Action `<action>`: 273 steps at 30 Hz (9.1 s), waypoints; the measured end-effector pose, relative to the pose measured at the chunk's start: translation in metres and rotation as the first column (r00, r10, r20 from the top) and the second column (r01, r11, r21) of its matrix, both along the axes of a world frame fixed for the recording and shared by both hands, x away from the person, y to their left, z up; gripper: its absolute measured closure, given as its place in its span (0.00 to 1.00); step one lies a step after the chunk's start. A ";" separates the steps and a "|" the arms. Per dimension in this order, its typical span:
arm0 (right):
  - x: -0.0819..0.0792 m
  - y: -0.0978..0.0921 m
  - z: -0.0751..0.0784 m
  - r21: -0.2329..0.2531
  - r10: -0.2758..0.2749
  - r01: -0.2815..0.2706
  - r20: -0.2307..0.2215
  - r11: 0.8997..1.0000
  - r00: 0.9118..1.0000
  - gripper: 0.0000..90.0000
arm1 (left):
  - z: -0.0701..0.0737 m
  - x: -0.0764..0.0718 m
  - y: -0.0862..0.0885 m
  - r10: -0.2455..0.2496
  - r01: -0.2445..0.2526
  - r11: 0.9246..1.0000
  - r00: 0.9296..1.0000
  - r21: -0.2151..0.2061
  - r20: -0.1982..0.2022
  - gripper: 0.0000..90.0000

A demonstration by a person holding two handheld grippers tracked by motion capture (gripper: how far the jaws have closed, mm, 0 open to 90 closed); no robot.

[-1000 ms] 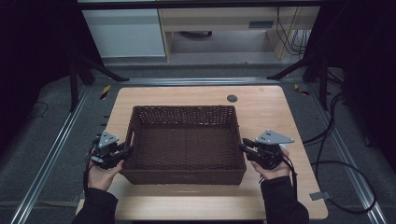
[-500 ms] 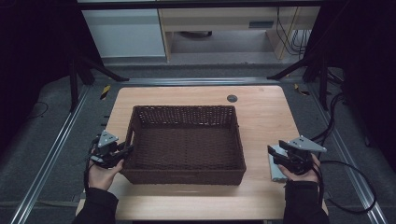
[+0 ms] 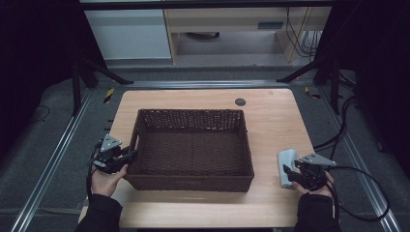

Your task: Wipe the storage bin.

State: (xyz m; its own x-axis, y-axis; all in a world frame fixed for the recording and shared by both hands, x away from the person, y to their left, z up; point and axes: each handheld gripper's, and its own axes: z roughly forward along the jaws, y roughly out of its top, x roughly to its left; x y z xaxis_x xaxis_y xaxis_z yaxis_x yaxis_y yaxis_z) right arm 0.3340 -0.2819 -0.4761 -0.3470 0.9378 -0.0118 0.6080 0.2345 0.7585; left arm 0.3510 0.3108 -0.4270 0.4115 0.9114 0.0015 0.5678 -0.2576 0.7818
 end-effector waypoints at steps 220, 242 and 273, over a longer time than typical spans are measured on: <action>0.019 0.059 -0.006 0.053 0.404 -0.403 -0.028 0.914 0.914 0.91 | 0.001 0.022 -0.021 0.011 -0.011 1.000 1.000 0.000 0.025 0.73; -0.004 0.055 0.019 0.062 0.434 -0.440 0.093 0.896 0.896 0.91 | 0.001 0.023 -0.019 0.008 -0.008 1.000 1.000 -0.017 0.005 0.72; -0.013 0.068 0.001 0.051 0.439 -0.438 -0.021 0.898 0.898 0.91 | 0.001 0.023 -0.019 0.004 -0.004 1.000 1.000 -0.023 -0.002 0.71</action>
State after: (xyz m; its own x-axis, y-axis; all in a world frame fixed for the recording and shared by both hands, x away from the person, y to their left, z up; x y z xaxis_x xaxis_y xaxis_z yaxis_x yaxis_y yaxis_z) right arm 0.3210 -0.2135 -0.4752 -0.7227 0.6897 0.0438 0.4751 0.4498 0.7563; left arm 0.3744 0.2919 -0.4264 0.4079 0.9128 -0.0198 0.5700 -0.2377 0.7865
